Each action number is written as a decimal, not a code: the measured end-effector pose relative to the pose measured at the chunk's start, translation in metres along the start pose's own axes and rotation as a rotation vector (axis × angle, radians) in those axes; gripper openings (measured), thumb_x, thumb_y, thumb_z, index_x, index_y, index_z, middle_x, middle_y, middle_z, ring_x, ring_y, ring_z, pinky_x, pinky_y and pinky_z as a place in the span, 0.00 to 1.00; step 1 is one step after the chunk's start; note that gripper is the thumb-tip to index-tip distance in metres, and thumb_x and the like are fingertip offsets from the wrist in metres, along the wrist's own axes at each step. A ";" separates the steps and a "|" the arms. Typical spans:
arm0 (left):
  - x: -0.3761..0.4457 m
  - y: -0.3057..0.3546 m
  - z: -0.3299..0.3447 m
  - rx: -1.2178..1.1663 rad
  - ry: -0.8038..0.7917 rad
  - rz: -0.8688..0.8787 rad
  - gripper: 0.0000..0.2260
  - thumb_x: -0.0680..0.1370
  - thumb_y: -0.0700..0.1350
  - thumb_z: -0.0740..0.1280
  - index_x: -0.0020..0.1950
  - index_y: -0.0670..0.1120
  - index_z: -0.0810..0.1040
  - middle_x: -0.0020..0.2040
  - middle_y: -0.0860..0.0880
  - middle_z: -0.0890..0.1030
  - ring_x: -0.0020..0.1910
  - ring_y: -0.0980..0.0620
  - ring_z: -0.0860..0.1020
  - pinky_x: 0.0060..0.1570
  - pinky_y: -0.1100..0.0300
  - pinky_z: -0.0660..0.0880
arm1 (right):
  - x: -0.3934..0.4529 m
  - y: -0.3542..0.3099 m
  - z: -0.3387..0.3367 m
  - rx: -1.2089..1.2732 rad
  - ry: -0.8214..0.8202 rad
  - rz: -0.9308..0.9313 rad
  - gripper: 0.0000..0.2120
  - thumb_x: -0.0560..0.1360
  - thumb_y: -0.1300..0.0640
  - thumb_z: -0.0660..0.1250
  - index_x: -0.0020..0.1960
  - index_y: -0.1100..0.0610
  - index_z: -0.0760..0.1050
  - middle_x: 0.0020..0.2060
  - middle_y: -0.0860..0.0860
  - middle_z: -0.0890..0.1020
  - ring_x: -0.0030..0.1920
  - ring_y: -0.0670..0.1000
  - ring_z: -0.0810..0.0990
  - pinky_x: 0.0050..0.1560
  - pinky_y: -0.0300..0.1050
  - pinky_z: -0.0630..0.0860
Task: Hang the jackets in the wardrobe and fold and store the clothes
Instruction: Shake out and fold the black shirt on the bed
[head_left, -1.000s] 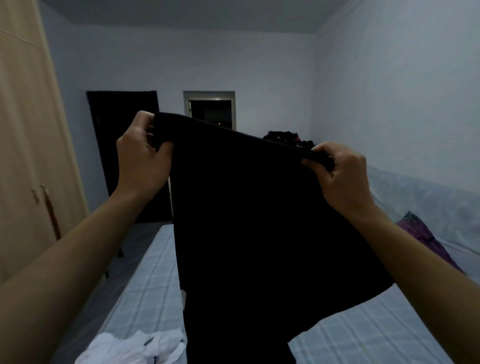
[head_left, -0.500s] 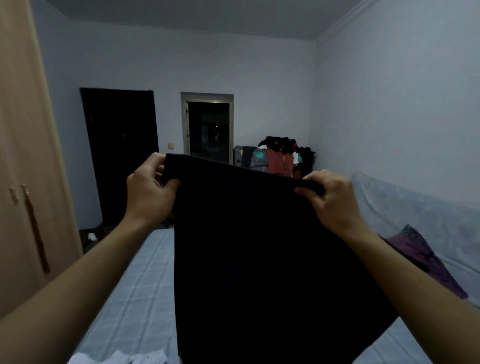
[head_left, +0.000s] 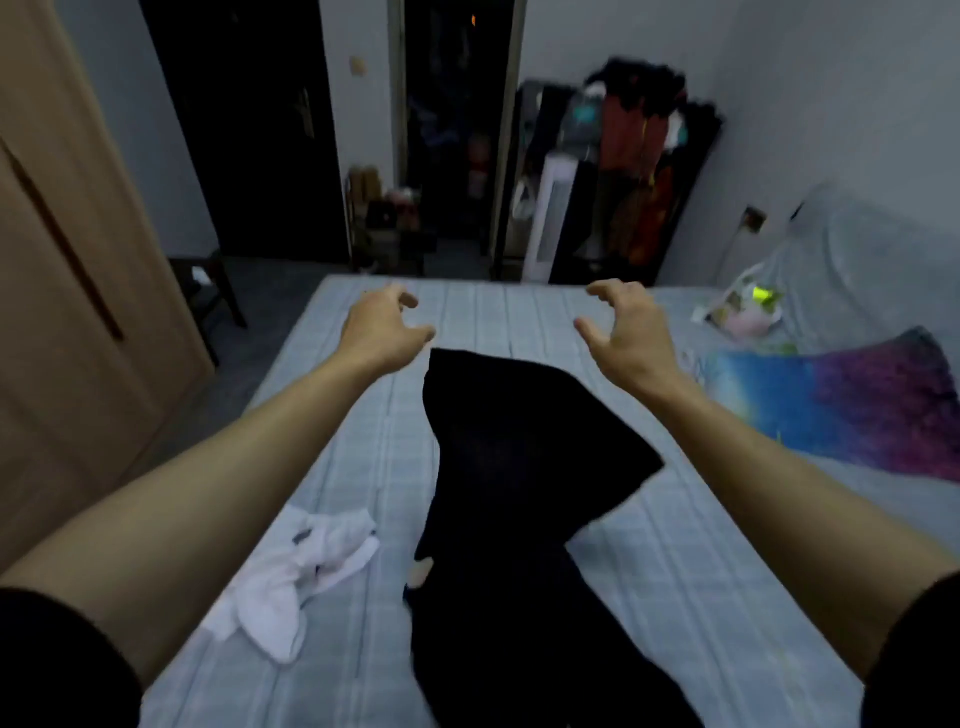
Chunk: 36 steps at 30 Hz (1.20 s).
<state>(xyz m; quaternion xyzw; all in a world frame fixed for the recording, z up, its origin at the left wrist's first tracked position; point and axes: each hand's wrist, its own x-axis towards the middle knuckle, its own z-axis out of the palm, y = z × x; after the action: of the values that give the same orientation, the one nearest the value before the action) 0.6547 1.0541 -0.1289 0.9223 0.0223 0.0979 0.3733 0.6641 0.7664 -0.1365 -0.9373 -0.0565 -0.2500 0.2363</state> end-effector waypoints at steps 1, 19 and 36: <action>-0.005 -0.015 0.009 0.010 -0.015 -0.020 0.20 0.76 0.50 0.73 0.66 0.46 0.76 0.65 0.44 0.77 0.61 0.44 0.77 0.60 0.53 0.74 | -0.017 0.007 0.015 0.001 -0.054 0.004 0.18 0.75 0.52 0.71 0.63 0.56 0.75 0.57 0.57 0.78 0.58 0.57 0.76 0.61 0.51 0.72; -0.169 -0.159 0.141 0.040 -0.256 -0.240 0.10 0.75 0.46 0.72 0.56 0.46 0.81 0.58 0.49 0.81 0.58 0.47 0.79 0.55 0.57 0.71 | -0.266 0.098 0.092 0.114 -0.561 0.368 0.18 0.77 0.52 0.68 0.65 0.55 0.74 0.62 0.55 0.75 0.59 0.53 0.77 0.57 0.40 0.70; -0.266 -0.299 0.324 0.028 -0.505 -0.228 0.12 0.76 0.46 0.72 0.58 0.45 0.79 0.54 0.47 0.80 0.53 0.49 0.79 0.53 0.58 0.75 | -0.387 0.130 0.238 0.025 -0.816 0.278 0.23 0.76 0.54 0.70 0.70 0.52 0.70 0.67 0.51 0.71 0.66 0.52 0.71 0.68 0.45 0.69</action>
<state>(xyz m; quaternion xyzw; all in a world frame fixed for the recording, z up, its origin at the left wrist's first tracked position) 0.4676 1.0176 -0.6069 0.9139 0.0337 -0.1783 0.3631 0.4618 0.7681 -0.5638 -0.9551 -0.0215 0.1761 0.2373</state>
